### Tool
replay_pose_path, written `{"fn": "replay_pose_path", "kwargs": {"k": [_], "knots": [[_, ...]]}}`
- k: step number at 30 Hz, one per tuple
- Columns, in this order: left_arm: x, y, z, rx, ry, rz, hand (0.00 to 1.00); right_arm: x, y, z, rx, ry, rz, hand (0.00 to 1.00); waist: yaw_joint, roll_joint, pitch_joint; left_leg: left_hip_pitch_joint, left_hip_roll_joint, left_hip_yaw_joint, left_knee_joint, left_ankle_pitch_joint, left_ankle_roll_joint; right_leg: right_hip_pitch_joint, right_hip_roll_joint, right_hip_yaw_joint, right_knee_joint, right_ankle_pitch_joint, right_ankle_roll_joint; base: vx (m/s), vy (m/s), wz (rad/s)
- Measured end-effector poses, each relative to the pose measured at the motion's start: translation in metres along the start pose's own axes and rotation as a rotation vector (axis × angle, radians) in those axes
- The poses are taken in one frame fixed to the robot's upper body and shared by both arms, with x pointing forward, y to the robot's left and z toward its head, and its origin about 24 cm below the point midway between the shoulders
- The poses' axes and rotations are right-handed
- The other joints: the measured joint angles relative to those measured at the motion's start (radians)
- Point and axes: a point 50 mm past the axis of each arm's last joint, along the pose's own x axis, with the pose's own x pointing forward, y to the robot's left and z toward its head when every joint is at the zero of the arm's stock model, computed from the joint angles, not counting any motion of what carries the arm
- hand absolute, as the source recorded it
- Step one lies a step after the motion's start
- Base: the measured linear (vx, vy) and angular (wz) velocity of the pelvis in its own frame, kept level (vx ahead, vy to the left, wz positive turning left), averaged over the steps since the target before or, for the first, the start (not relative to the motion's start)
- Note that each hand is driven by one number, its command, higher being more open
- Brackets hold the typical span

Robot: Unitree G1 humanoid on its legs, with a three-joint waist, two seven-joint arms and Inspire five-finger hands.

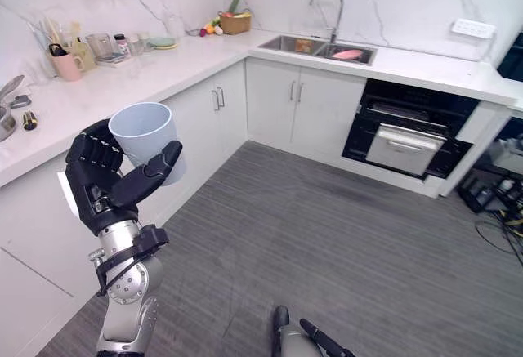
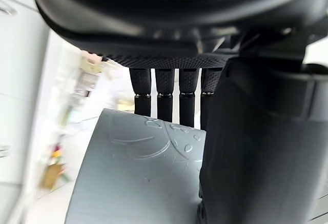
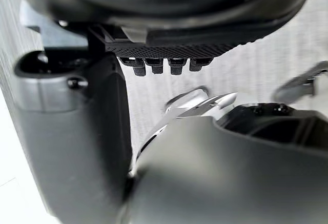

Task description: Walk over to the sink, pick up the cup, carry it to the dishwasher, place the cup inside the dishwasher, then close the dishwasher door

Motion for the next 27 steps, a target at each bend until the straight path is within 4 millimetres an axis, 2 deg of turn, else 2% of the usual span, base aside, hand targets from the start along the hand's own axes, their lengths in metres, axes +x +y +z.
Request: {"fn": "replay_pose_path", "kwargs": {"k": [1, 2, 3, 4, 5, 6, 7, 8, 9, 10, 11, 12, 13, 14, 15, 16, 17, 18, 19, 20, 21, 22, 23, 24, 25, 26, 27], "knots": [[-0.003, -0.001, -0.001, -0.02, 0.015, 0.002, 0.0, -0.001, -0.003, 0.0, 0.005, 0.009, -0.012, 1.0, -0.004, 0.008, -0.003, -0.095, 0.047, 0.028, 0.25, 0.026, -0.029, 0.014, 0.005, -0.016, 0.031, 0.011, -0.018, 0.66, -0.221, 0.41], [-0.004, -0.003, -0.001, -0.038, 0.026, 0.004, 0.0, -0.002, -0.006, 0.002, 0.007, 0.007, -0.023, 1.0, -0.003, 0.028, -0.002, -0.156, 0.09, 0.042, 0.396, 0.084, -0.039, 0.027, 0.018, -0.03, 0.049, -0.015, -0.025, 0.64, -0.23, 0.14], [-0.009, -0.003, -0.003, -0.069, 0.054, 0.034, 0.0, -0.005, -0.011, 0.006, -0.003, 0.001, -0.047, 1.0, 0.013, 0.066, -0.007, -0.259, 0.174, 0.068, 0.62, 0.313, -0.023, 0.075, 0.065, -0.028, 0.04, -0.067, -0.042, 0.68, -0.156, -0.12], [-0.011, -0.001, -0.004, -0.071, 0.064, 0.032, 0.0, -0.006, -0.014, 0.008, -0.017, 0.002, -0.061, 1.0, 0.017, 0.072, -0.002, -0.292, 0.207, 0.077, 0.688, 0.358, -0.018, 0.102, 0.081, -0.022, 0.023, -0.08, -0.046, 0.7, -0.127, -0.27], [-0.012, -0.001, -0.004, -0.068, 0.071, 0.005, 0.0, -0.006, -0.017, 0.007, -0.016, 0.012, -0.096, 1.0, 0.02, 0.086, 0.001, -0.367, 0.256, 0.085, 0.773, 0.347, -0.006, 0.168, 0.103, -0.016, -0.017, -0.106, -0.063, 0.74, -0.112, -0.23], [-0.012, -0.004, -0.004, -0.083, 0.073, -0.025, 0.0, -0.006, -0.022, 0.001, -0.008, 0.049, -0.125, 1.0, 0.023, 0.08, 0.006, -0.423, 0.268, 0.093, 0.766, 0.302, -0.002, 0.236, 0.109, -0.004, -0.068, -0.124, -0.072, 0.71, -0.114, -0.35], [-0.012, -0.006, -0.002, -0.093, 0.068, -0.058, 0.0, -0.005, -0.023, -0.004, 0.013, 0.084, -0.128, 1.0, 0.035, 0.072, 0.007, -0.468, 0.265, 0.103, 0.696, 0.242, -0.003, 0.3, 0.111, 0.025, -0.125, -0.121, -0.064, 0.7, -0.098, -0.47], [-0.011, -0.006, -0.001, -0.097, 0.064, -0.067, 0.0, -0.005, -0.024, -0.005, 0.019, 0.097, -0.126, 1.0, 0.042, 0.068, 0.006, -0.487, 0.26, 0.117, 0.638, 0.215, -0.005, 0.331, 0.112, 0.045, -0.156, -0.121, -0.064, 0.7, -0.062, -0.8], [-0.011, -0.008, 0.001, -0.103, 0.056, -0.083, 0.0, -0.004, -0.024, -0.007, 0.022, 0.123, -0.121, 1.0, 0.055, 0.06, 0.007, -0.5, 0.238, 0.145, 0.461, 0.182, -0.01, 0.387, 0.106, 0.093, -0.213, -0.119, -0.061, 0.7, -0.004, -0.98], [-0.01, -0.007, 0.001, -0.096, 0.05, -0.097, 0.0, -0.002, -0.02, -0.007, 0.026, 0.136, -0.108, 1.0, 0.063, 0.046, 0.009, -0.492, 0.176, 0.14, 0.183, 0.188, -0.011, 0.429, 0.086, 0.138, -0.252, -0.119, -0.06, 0.69, 0.025, -0.98], [-0.009, -0.007, 0.001, -0.093, 0.049, -0.106, 0.0, -0.001, -0.019, -0.008, 0.029, 0.146, -0.104, 1.0, 0.061, 0.04, 0.009, -0.49, 0.142, 0.117, 0.033, 0.213, -0.014, 0.447, 0.073, 0.156, -0.267, -0.121, -0.057, 0.64, 0.089, -0.92], [-0.009, -0.01, 0.001, -0.098, 0.048, -0.123, 0.0, 0.0, -0.019, -0.008, 0.038, 0.158, -0.104, 1.0, 0.06, 0.038, 0.01, -0.504, 0.089, 0.028, -0.193, 0.316, -0.017, 0.476, 0.061, 0.2, -0.284, -0.137, -0.03, 0.49, 0.106, -0.68], [-0.01, -0.011, 0.001, -0.101, 0.05, -0.128, 0.0, 0.001, -0.019, -0.009, 0.039, 0.164, -0.107, 1.0, 0.062, 0.039, 0.009, -0.511, 0.073, -0.004, -0.227, 0.357, -0.021, 0.485, 0.058, 0.22, -0.286, -0.147, -0.012, 0.76, 0.255, -1.06], [-0.013, -0.013, 0.0, -0.11, 0.063, -0.139, 0.0, 0.0, -0.022, -0.012, 0.035, 0.178, -0.124, 1.0, 0.072, 0.039, 0.006, -0.502, 0.049, -0.078, -0.278, 0.503, -0.027, 0.524, 0.051, 0.282, -0.282, -0.185, 0.036, 0.66, 0.285, -1.1], [-0.014, -0.013, -0.003, -0.099, 0.076, -0.161, 0.0, 0.002, -0.019, -0.019, 0.028, 0.188, -0.143, 1.0, 0.076, -0.004, -0.014, -0.476, 0.015, -0.055, -0.265, 0.538, 0.01, 0.543, 0.009, 0.334, -0.265, -0.225, 0.039, 0.78, 0.311, -0.99], [-0.015, -0.015, -0.004, -0.098, 0.084, -0.174, 0.0, 0.003, -0.017, -0.021, 0.038, 0.185, -0.151, 1.0, 0.07, -0.015, -0.022, -0.479, 0.014, -0.047, -0.237, 0.51, 0.025, 0.534, -0.003, 0.345, -0.247, -0.227, 0.039, 0.61, 0.215, -0.58], [-0.016, -0.017, -0.005, -0.111, 0.096, -0.187, 0.0, 0.004, -0.013, -0.023, 0.065, 0.174, -0.162, 1.0, 0.056, -0.032, -0.026, -0.493, 0.014, -0.028, -0.154, 0.44, 0.038, 0.529, -0.008, 0.368, -0.211, -0.216, 0.041, 0.67, 0.192, -0.48], [-0.016, -0.016, -0.009, -0.109, 0.118, -0.194, 0.0, 0.005, -0.012, -0.026, 0.099, 0.156, -0.193, 1.0, 0.053, -0.042, -0.03, -0.473, 0.022, -0.007, -0.093, 0.388, 0.039, 0.536, -0.017, 0.367, -0.163, -0.187, 0.042, 0.5, 0.15, -0.57], [-0.016, -0.016, -0.01, -0.117, 0.132, -0.197, 0.0, 0.005, -0.012, -0.027, 0.12, 0.139, -0.215, 1.0, 0.051, -0.045, -0.03, -0.454, 0.028, 0.004, -0.072, 0.369, 0.035, 0.533, -0.015, 0.353, -0.115, -0.168, 0.046, 0.44, 0.127, -0.85], [-0.015, -0.017, -0.011, -0.136, 0.141, -0.199, 0.0, 0.005, -0.013, -0.027, 0.143, 0.089, -0.262, 1.0, 0.055, -0.049, -0.029, -0.372, 0.038, 0.038, -0.1, 0.333, 0.032, 0.49, -0.018, 0.298, 0.043, -0.124, 0.079, 0.38, 0.117, -1.07], [-0.014, -0.019, -0.006, -0.147, 0.12, -0.219, 0.0, 0.005, -0.01, -0.024, 0.143, 0.031, -0.284, 1.0, 0.062, -0.053, -0.034, -0.269, 0.042, 0.074, -0.193, 0.288, 0.024, 0.393, -0.055, 0.231, 0.257, -0.055, 0.168, 0.35, 0.107, -1.21], [-0.014, -0.02, -0.004, -0.148, 0.103, -0.226, 0.0, 0.005, -0.008, -0.023, 0.135, 0.011, -0.29, 1.0, 0.063, -0.064, -0.031, -0.232, 0.033, 0.109, -0.218, 0.278, 0.035, 0.337, -0.085, 0.221, 0.371, -0.023, 0.161, 0.28, 0.076, -1.27], [-0.013, -0.02, -0.002, -0.137, 0.085, -0.236, 0.0, 0.006, -0.002, -0.014, 0.11, -0.042, -0.283, 1.0, 0.052, -0.064, -0.03, -0.174, 0.041, 0.149, -0.247, 0.262, 0.038, 0.245, -0.107, 0.178, 0.505, -0.075, 0.075, 0.22, 0.041, -0.93], [-0.013, -0.023, -0.002, -0.126, 0.078, -0.241, 0.0, 0.005, 0.0, -0.01, 0.093, -0.073, -0.272, 1.0, 0.03, -0.057, -0.034, -0.152, 0.056, 0.163, -0.259, 0.261, 0.025, 0.195, -0.102, 0.127, 0.514, -0.135, 0.051, 0.26, 0.032, -0.67], [-0.012, -0.027, -0.001, -0.121, 0.065, -0.245, 0.0, 0.005, 0.004, -0.006, 0.067, -0.104, -0.256, 1.0, 0.006, -0.053, -0.044, -0.143, 0.073, 0.173, -0.272, 0.258, 0.02, 0.138, -0.086, 0.084, 0.472, -0.19, 0.052, 0.31, 0.008, -0.32], [-0.009, -0.035, 0.0, -0.142, 0.045, -0.249, 0.0, 0.005, 0.008, 0.0, 0.04, -0.151, -0.241, 1.0, -0.004, -0.049, -0.044, -0.127, 0.095, 0.185, -0.291, 0.26, 0.013, 0.081, -0.057, 0.042, 0.347, -0.221, 0.048, 0.37, -0.036, -0.25], [-0.004, -0.042, -0.003, -0.151, 0.043, -0.251, 0.0, 0.004, 0.01, 0.004, 0.032, -0.179, -0.24, 1.0, -0.017, -0.044, -0.037, -0.107, 0.117, 0.191, -0.304, 0.26, 0.012, 0.056, -0.034, 0.008, 0.187, -0.216, 0.044, 0.36, -0.062, -0.25]]}}
